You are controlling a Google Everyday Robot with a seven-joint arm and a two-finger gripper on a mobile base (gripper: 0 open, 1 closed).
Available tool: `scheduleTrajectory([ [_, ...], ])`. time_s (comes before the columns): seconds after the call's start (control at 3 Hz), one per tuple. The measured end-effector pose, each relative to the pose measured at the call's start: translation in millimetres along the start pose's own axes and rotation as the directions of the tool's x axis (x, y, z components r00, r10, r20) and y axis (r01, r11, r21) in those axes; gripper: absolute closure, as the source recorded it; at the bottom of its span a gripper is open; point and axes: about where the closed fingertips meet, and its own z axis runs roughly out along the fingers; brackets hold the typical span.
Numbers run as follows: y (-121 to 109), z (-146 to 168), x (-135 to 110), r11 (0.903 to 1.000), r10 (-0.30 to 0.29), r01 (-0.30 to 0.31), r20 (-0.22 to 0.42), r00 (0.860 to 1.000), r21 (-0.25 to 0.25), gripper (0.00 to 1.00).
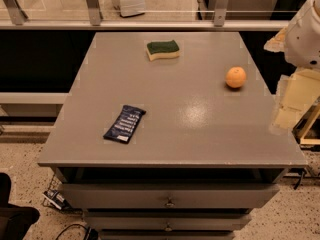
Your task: Pick orange
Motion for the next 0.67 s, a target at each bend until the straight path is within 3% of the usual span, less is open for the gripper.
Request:
scheduleTrajectory([
  [0.33, 0, 0, 0, 1.0000, 0.000, 0.000, 0.000, 1.000, 0.000, 0.00],
  [0.67, -15, -2, 6, 0.9984, 0.028, -0.031, 0.063, 0.998, 0.047, 0.00],
])
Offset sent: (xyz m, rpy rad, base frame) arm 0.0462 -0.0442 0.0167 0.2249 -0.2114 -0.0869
